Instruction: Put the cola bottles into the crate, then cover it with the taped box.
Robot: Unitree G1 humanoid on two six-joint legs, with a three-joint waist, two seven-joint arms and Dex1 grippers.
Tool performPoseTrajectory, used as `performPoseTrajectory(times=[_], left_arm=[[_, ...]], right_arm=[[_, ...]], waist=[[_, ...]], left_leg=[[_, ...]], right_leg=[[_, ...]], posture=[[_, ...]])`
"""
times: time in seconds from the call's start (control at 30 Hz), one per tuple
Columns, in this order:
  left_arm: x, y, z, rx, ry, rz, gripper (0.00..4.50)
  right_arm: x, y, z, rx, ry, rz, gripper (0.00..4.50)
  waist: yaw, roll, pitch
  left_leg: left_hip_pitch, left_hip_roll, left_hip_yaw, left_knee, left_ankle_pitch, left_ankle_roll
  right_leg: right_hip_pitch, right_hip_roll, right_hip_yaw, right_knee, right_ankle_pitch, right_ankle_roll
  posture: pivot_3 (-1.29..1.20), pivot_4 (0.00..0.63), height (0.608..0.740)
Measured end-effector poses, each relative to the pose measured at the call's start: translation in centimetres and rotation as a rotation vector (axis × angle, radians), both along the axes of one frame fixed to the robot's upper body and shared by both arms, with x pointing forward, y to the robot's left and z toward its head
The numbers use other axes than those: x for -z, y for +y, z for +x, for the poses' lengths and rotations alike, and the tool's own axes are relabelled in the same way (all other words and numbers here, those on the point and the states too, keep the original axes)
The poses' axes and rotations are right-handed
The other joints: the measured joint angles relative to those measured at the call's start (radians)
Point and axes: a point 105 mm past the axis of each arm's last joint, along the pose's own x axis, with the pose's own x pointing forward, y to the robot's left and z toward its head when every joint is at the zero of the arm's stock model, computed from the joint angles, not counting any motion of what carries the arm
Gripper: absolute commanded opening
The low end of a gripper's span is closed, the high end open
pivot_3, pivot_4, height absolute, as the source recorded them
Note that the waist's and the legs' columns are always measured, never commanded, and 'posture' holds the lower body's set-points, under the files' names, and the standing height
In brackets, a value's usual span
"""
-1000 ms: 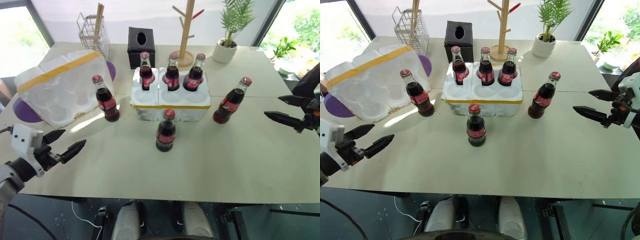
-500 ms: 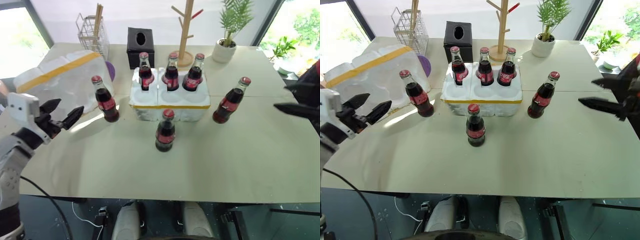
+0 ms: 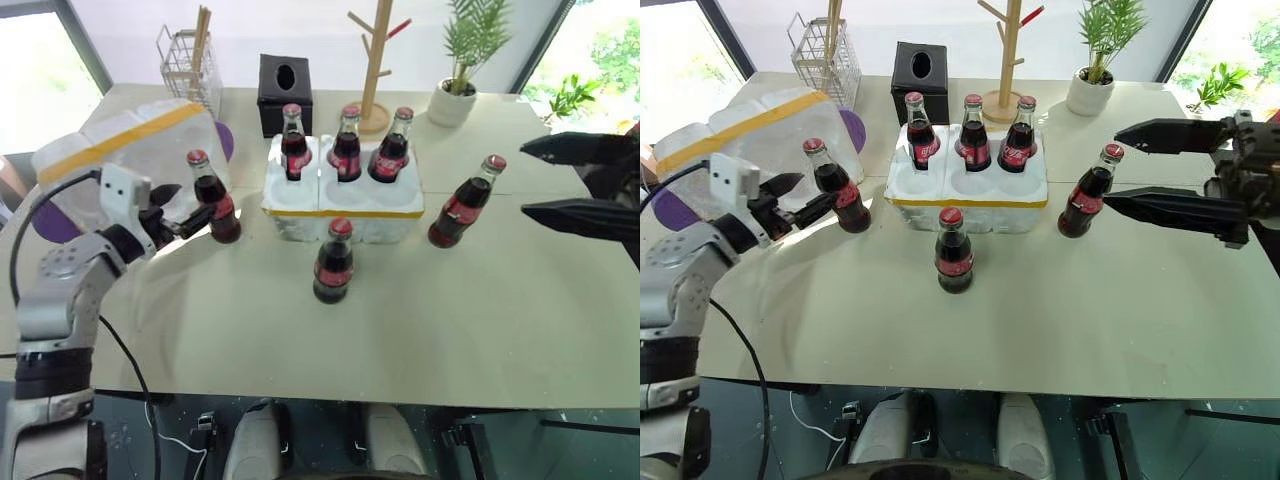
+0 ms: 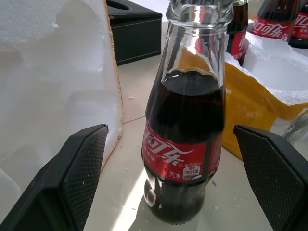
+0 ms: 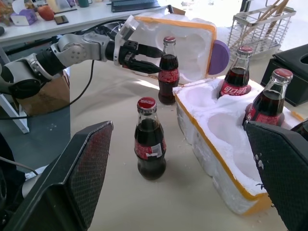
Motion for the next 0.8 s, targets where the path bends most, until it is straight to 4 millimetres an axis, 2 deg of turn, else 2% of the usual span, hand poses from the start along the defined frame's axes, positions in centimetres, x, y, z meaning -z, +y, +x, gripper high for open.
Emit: performPoseTrajectory(times=[0.2,0.3,0.4,0.5,0.53,0.57,0.8], left_arm=[[0.9,-1.1,1.6,0.054,0.005,0.042,4.37],[2.5,-1.9,2.4,0.088,0.050,0.020,4.37],[3.7,-1.9,2.9,0.091,0.082,0.018,4.37],[3.8,-1.8,3.6,0.080,0.073,0.015,3.54],[3.7,-1.9,3.7,0.085,0.064,0.017,3.04],[3.6,-1.9,3.7,0.086,0.063,0.016,2.79],[3.4,-2.2,3.5,0.117,0.084,0.007,2.83]], right_arm=[[-0.4,0.8,0.2,-0.030,-0.010,0.021,4.50],[-0.3,1.2,0.2,-0.050,-0.004,0.017,4.50],[-0.3,1.6,0.1,-0.069,-0.003,0.014,4.50],[-0.5,2.0,-0.1,-0.084,-0.013,0.011,4.50],[-0.6,2.1,-0.1,-0.088,-0.017,0.009,4.50],[-0.6,2.2,-0.2,-0.091,-0.019,0.008,4.50],[0.1,2.5,-0.1,-0.093,-0.002,0.014,4.50]], waist=[[0.000,0.000,0.000],[0.000,0.000,0.000],[-0.001,0.000,0.000],[-0.001,0.000,0.000],[-0.001,0.000,0.000],[-0.001,0.000,0.000],[0.000,-0.001,0.001]], left_leg=[[0.000,-0.001,0.000,0.000,0.000,0.000],[0.000,-0.001,0.000,0.000,0.000,0.000],[0.000,0.000,0.000,0.000,0.000,0.000],[0.000,0.000,0.000,0.000,0.000,0.000],[0.000,0.000,0.000,0.000,0.000,0.000],[0.000,0.000,0.000,0.000,0.000,0.000],[-0.002,0.000,0.000,0.000,0.000,0.000]], right_leg=[[0.000,0.000,0.000,0.000,0.001,0.001],[0.000,0.000,0.000,0.000,0.001,0.001],[0.000,0.000,0.000,0.000,0.001,0.001],[0.000,0.000,0.000,0.000,0.001,0.002],[0.000,0.000,0.000,0.000,0.001,0.002],[0.000,0.000,0.000,0.000,0.001,0.002],[-0.001,0.000,0.000,0.000,0.001,0.002]], posture=[[0.00,0.150,0.740],[0.00,0.150,0.740],[0.00,0.150,0.740],[0.00,0.150,0.740],[0.00,0.150,0.740],[0.00,0.150,0.740],[0.00,0.150,0.740]])
